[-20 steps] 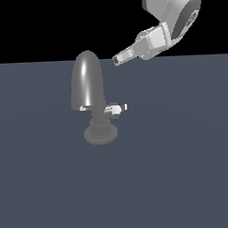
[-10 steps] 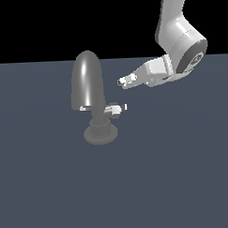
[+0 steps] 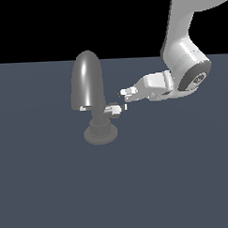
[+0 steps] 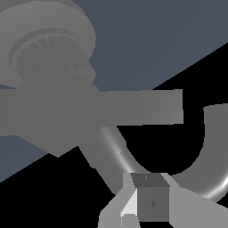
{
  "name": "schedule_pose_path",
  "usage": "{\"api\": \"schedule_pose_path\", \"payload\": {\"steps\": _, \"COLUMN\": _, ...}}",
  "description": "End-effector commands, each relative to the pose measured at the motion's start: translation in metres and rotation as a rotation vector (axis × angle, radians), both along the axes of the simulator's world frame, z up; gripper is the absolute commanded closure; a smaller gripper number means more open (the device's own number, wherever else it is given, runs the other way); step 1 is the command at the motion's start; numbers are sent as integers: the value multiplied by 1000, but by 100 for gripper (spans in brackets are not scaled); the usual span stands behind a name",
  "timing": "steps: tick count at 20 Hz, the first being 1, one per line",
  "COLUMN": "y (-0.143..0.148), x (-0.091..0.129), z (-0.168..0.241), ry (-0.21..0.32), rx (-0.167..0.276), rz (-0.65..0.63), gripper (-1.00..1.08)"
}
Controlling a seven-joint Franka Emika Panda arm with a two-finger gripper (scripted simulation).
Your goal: Turn on the faucet by rotating a designated handle.
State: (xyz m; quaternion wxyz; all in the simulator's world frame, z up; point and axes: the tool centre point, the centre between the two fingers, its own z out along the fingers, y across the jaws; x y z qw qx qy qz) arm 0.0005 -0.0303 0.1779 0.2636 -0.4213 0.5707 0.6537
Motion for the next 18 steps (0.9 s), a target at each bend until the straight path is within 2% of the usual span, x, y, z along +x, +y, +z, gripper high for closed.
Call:
{"api": "schedule_pose_path", "payload": {"steps": 1, "y": 0, "x": -1, "z": -2, "ry": 8, "rx": 4, "rz": -9, "gripper": 108}}
{"api": "schedule_pose_path", "payload": {"steps": 6, "y": 0, "x": -1, "z": -2, "ry": 9, "rx": 4, "rz": -9, "gripper": 108}}
{"api": "schedule_pose_path", "payload": {"steps": 18, "y": -9, "x": -42, "z": -40, "ry": 9, "rx": 4, "rz": -9, "gripper": 108}}
